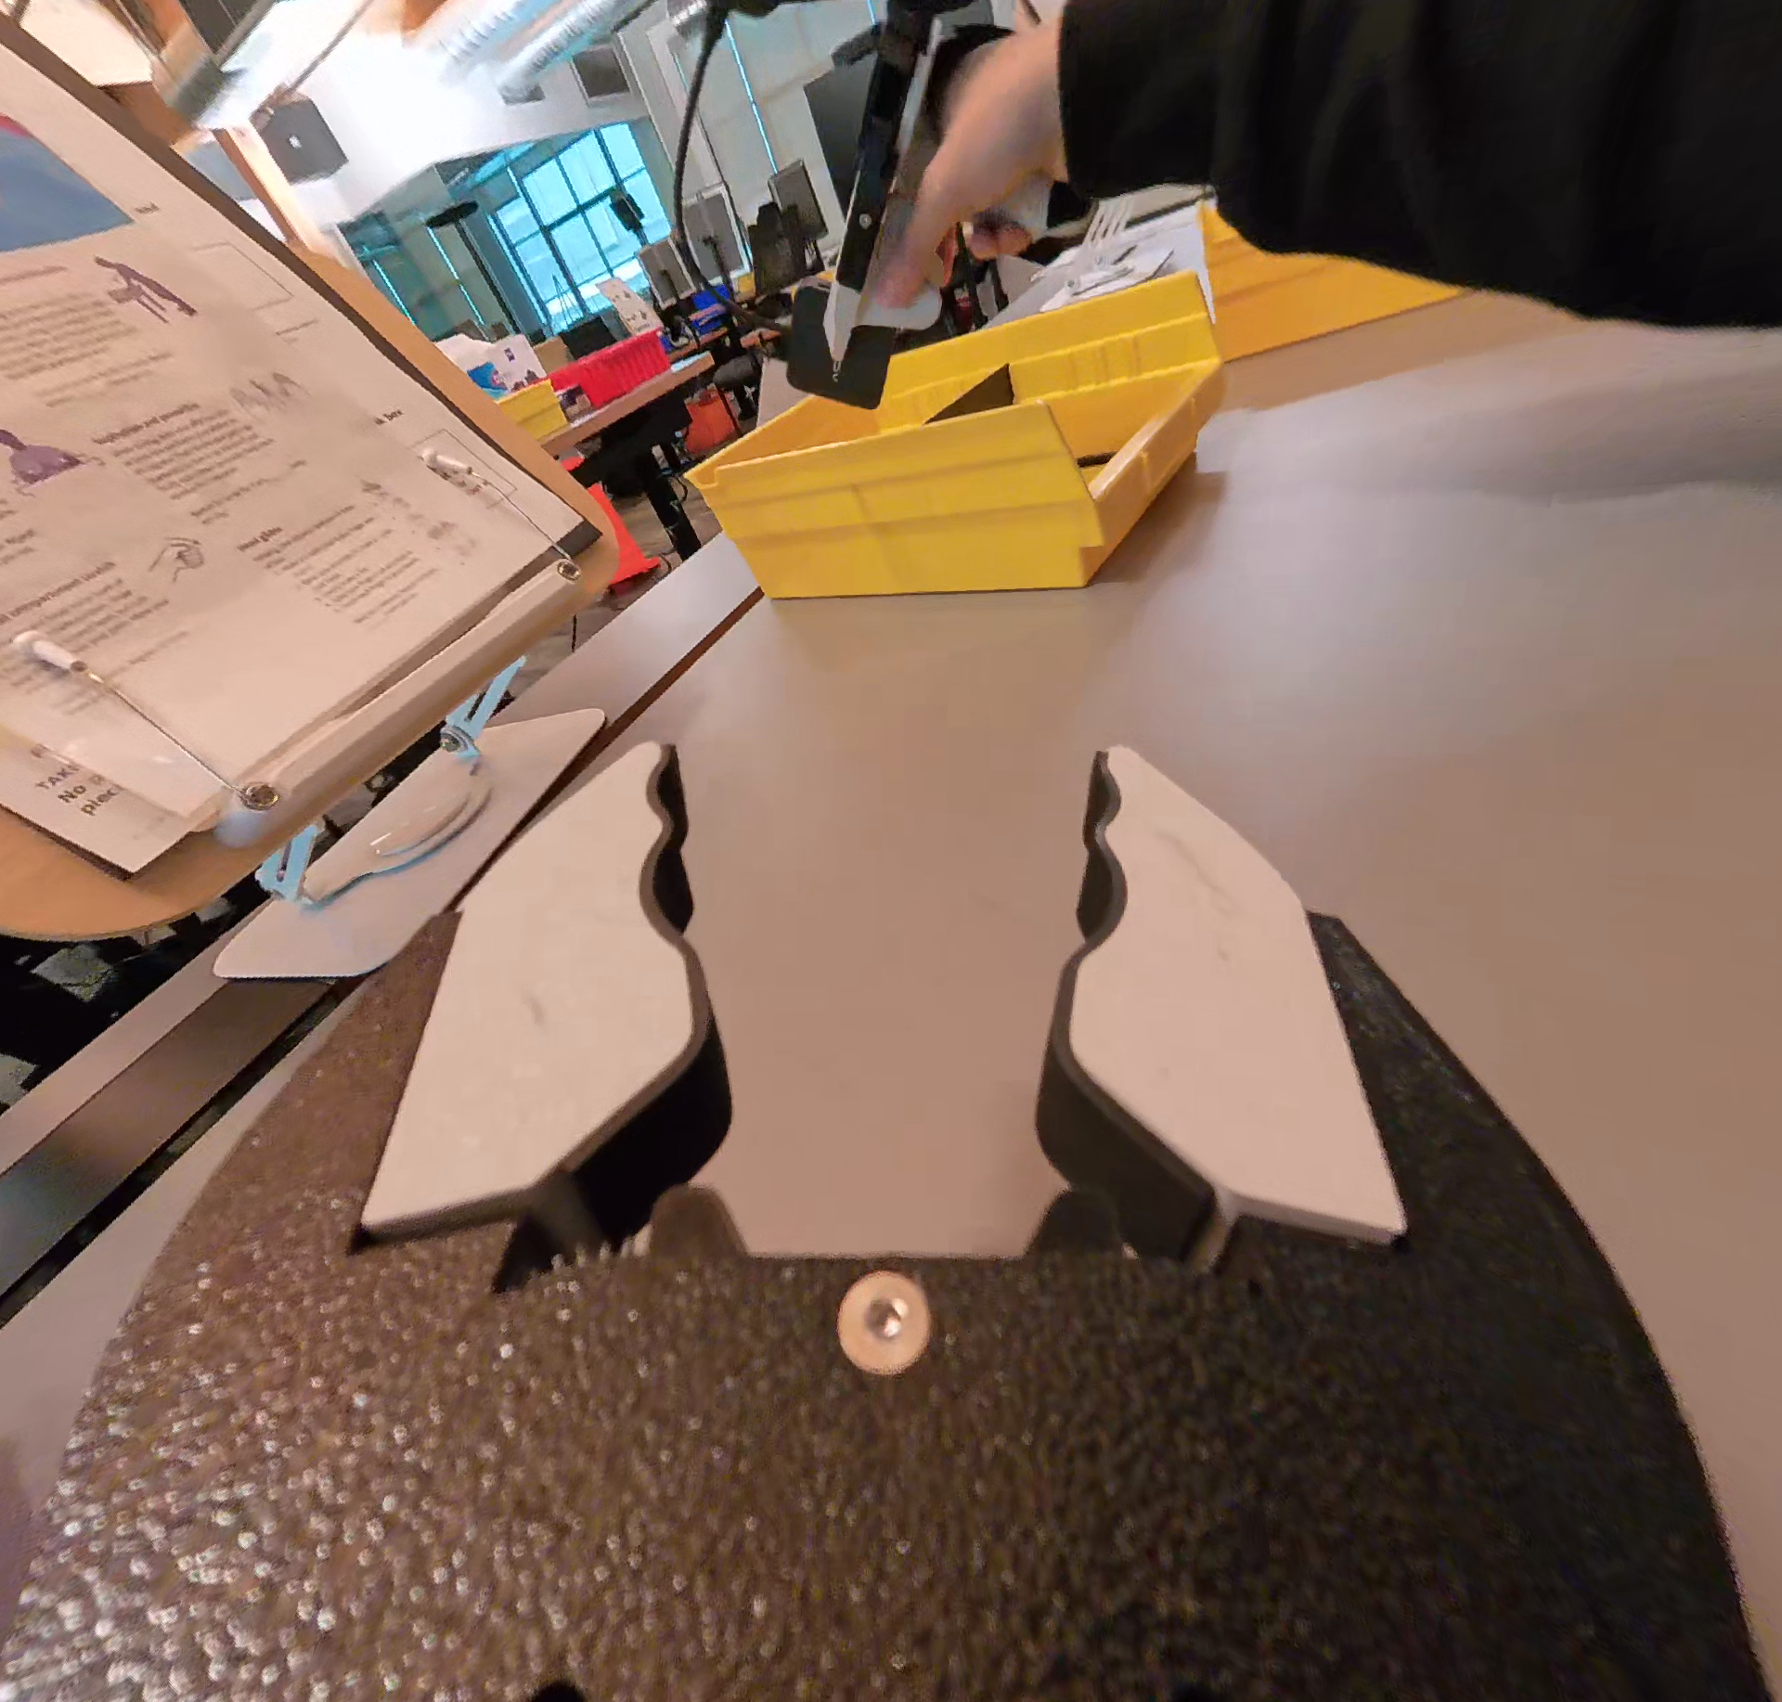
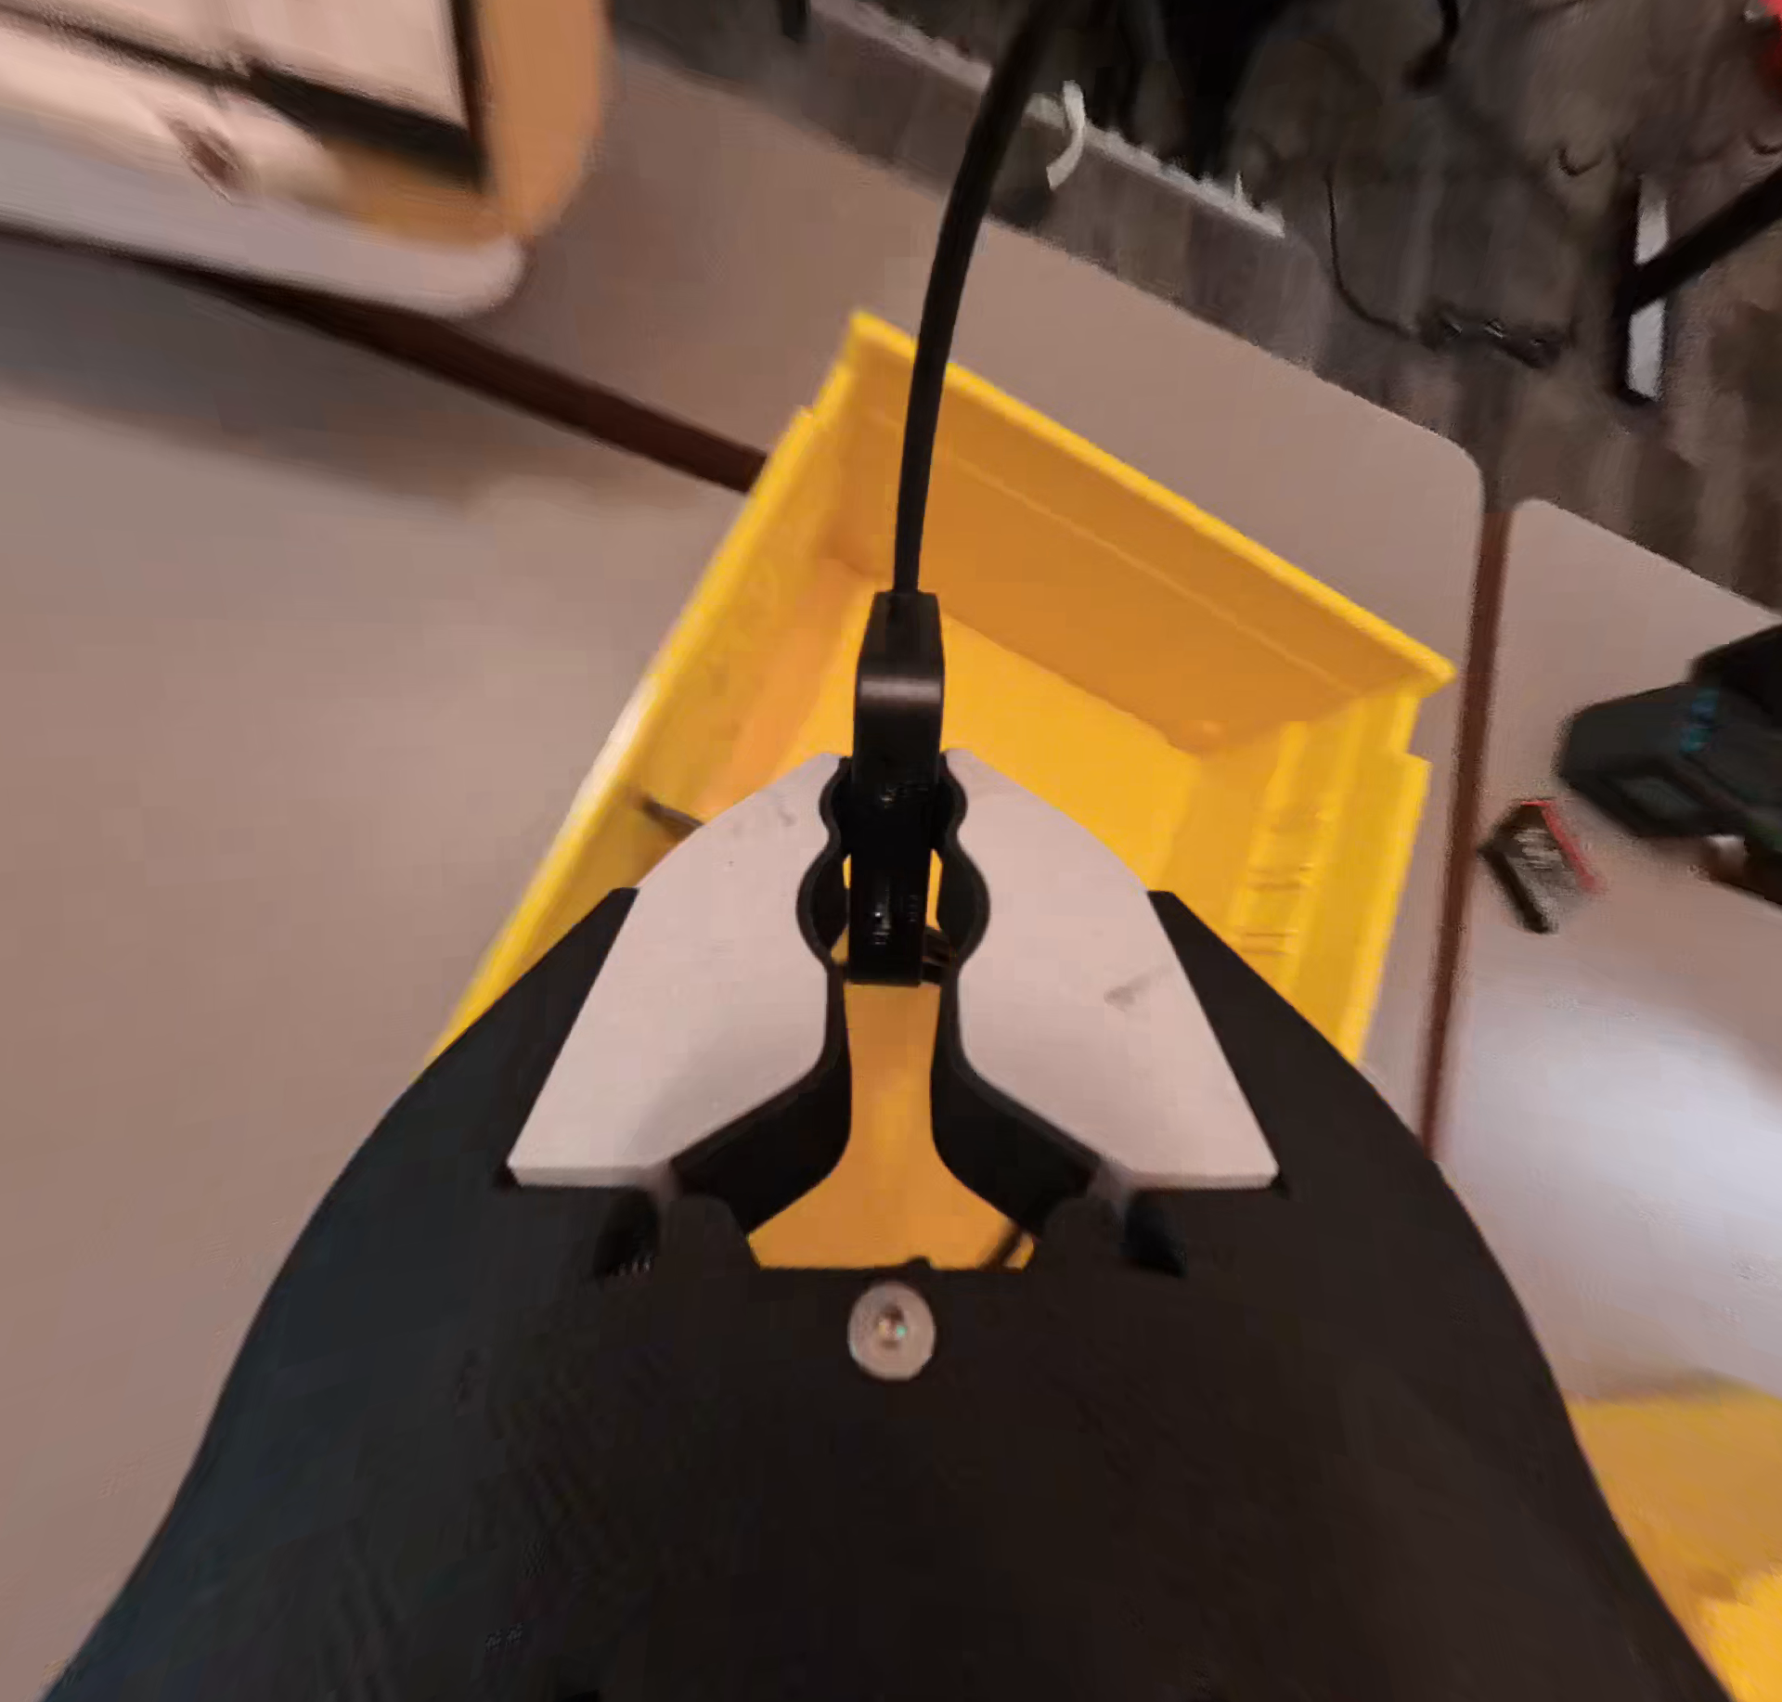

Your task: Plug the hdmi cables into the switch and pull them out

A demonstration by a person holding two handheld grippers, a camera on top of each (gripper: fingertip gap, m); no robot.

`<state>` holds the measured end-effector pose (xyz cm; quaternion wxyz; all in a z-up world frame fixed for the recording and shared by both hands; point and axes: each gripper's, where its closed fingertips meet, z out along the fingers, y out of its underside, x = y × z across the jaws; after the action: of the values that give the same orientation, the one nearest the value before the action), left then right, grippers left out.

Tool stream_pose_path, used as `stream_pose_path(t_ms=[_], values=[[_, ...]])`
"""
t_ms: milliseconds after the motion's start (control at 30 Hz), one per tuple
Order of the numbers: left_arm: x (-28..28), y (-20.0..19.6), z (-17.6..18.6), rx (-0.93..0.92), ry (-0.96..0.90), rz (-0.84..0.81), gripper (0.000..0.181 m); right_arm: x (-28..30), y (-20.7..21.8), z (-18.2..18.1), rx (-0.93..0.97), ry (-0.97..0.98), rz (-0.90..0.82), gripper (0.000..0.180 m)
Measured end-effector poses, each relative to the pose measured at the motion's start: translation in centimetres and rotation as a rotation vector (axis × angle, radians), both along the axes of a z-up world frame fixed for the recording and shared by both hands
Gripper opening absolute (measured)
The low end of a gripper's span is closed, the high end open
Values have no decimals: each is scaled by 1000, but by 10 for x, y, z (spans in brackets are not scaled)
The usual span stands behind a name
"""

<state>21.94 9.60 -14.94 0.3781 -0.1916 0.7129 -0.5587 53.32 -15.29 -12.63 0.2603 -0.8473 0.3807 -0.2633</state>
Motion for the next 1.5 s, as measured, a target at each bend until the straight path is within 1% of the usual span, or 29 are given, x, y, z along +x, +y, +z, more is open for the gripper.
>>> stream_pose_path(t_ms=[67,200,267,333,400,433,500,533,600,633,700,733,800,867,933,1000,1067,1100,1200,1267,1300,1367,1500], values=[[1,0,-4,16,12,5,78,15,-14,-12,-203,18,45,14],[2,4,-5,0,27,12,76,33,-55,-33,-636,125,134,14],[1,6,-3,-20,30,10,73,41,-69,-37,-775,143,166,14],[1,8,-1,-46,42,8,73,44,-77,-45,-817,182,185,14],[1,9,1,-69,52,4,72,46,-72,-55,-752,191,208,15],[1,10,1,-78,56,3,72,48,-69,-57,-707,184,199,21],[1,10,1,-83,62,3,71,51,-69,-59,-654,183,140,45],[1,10,0,-81,65,4,71,54,-69,-57,-646,161,117,51],[1,10,-1,-80,73,4,71,54,-66,-47,-639,111,87,58],[1,10,-1,-81,78,3,71,54,-63,-37,-642,61,61,64],[2,11,1,-87,79,12,71,45,-46,-11,-587,-55,19,67],[2,12,2,-96,79,15,70,35,-30,0,-521,-106,15,69],[3,15,5,-124,82,28,69,2,14,17,-361,-185,83,69],[4,20,11,-160,82,53,66,-43,67,28,-193,-265,207,68],[5,32,24,-227,66,105,62,-95,115,26,-30,-296,338,69],[4,57,40,-293,82,192,57,-142,150,17,138,-289,431,69],[0,98,48,-300,161,339,56,-182,173,7,281,-273,523,68],[-4,122,49,-283,200,424,56,-195,179,3,341,-278,542,67],[-19,212,39,-143,319,733,53,-216,184,-20,397,-280,586,69],[-25,272,23,-11,437,936,53,-217,185,-36,403,-287,580,73],[-26,294,12,56,519,1002,54,-217,186,-42,416,-284,578,74],[-24,316,-14,164,703,1033,58,-222,191,-55,428,-249,595,75],[-8,333,-56,307,980,1064,57,-232,197,-67,433,-212,636,81]])
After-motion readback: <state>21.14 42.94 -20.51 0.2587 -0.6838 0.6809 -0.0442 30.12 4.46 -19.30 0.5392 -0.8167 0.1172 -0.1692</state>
